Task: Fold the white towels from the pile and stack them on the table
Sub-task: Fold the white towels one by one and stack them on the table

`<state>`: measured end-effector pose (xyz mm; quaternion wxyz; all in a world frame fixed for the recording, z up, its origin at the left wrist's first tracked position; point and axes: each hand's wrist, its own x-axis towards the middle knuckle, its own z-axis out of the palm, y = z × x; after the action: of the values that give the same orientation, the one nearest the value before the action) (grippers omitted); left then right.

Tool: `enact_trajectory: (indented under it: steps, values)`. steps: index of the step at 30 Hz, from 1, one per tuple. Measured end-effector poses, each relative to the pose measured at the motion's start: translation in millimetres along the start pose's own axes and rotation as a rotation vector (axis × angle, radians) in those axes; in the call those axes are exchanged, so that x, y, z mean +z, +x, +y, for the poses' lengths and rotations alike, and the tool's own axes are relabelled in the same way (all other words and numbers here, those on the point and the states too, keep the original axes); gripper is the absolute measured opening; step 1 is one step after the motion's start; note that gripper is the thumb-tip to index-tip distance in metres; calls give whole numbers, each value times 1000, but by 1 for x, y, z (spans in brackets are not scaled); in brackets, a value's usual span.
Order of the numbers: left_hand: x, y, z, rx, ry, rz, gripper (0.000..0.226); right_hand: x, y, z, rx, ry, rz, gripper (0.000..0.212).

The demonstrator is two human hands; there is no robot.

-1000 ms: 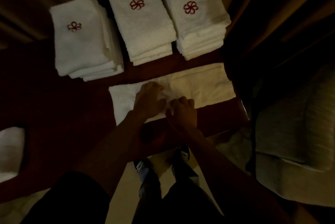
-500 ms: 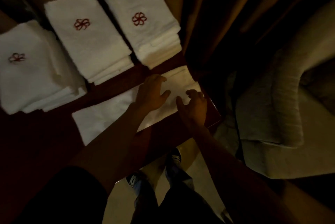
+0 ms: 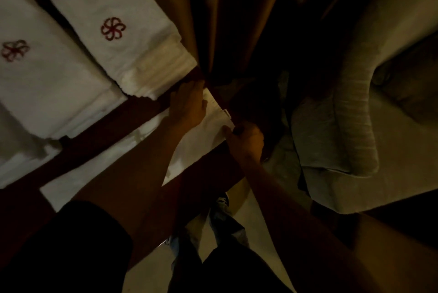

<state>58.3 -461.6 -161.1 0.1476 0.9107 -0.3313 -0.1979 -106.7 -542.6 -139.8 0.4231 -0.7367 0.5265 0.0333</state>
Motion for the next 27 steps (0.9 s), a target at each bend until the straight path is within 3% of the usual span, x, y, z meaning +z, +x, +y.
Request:
enact_trajectory:
  steps: [3, 8, 17, 20, 24, 27]
  values:
    - [-5, 3, -5, -6, -94, 5, 45, 0, -4, -11, -2, 80, 11, 14]
    - [-27, -11, -9, 92, -201, 53, 21, 2, -27, -27, -125, 169, 60, 12]
    - [-81, -70, -47, 101, -399, 194, 9, 17, -98, -53, -311, 273, 155, 19]
    - [-100, -99, -73, 85, -381, 226, 4, 30, -132, -65, -438, 284, 119, 20]
    - [-130, -149, -113, 90, -373, 264, 14, 63, -181, -75, -668, 239, 59, 18]
    - [-146, -185, -147, 29, -364, 209, 17, 92, -210, -78, -723, 189, -10, 18]
